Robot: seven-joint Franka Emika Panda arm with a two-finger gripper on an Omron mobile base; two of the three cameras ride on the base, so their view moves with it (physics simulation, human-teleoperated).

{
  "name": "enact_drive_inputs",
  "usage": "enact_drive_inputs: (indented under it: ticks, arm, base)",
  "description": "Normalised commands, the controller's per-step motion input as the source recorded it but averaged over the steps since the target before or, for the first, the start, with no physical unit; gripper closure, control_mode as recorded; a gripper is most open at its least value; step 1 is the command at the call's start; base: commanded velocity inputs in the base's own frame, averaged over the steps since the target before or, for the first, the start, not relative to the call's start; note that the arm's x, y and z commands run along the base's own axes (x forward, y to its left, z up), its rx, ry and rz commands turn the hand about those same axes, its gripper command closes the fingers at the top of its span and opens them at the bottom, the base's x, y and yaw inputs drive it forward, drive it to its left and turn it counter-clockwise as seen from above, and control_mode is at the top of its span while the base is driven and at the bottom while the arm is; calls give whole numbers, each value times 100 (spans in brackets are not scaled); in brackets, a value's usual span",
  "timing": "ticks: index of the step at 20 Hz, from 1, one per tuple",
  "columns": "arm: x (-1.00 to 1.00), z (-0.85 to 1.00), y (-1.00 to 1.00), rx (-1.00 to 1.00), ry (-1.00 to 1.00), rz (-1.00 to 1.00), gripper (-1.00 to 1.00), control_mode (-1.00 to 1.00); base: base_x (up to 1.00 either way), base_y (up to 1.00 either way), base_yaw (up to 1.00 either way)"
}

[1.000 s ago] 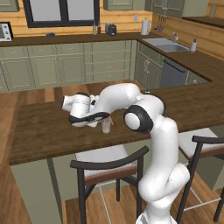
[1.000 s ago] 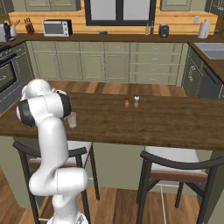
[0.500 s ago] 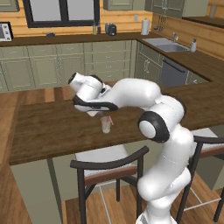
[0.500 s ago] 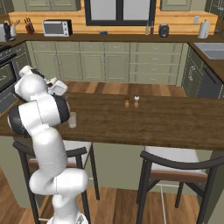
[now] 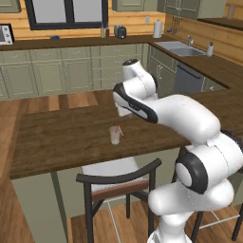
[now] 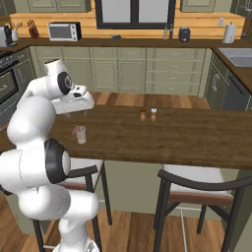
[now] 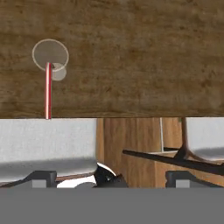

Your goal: Take a straw from the drawer in front and place it inside the glass cup on the dining counter.

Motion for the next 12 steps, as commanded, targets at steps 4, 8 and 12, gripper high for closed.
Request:
enact_drive_inputs:
  ticks: [4,8,12]
  arm:
    - [-62,9,-99,35,1,0,-100,-100]
    - [-61,0,-100,24,2,0,-100,-100]
    - [-53,0,-96,13,2,0,-100,-100]
  base:
    - [0,0,0]
    - [0,0,0]
    - [0,0,0]
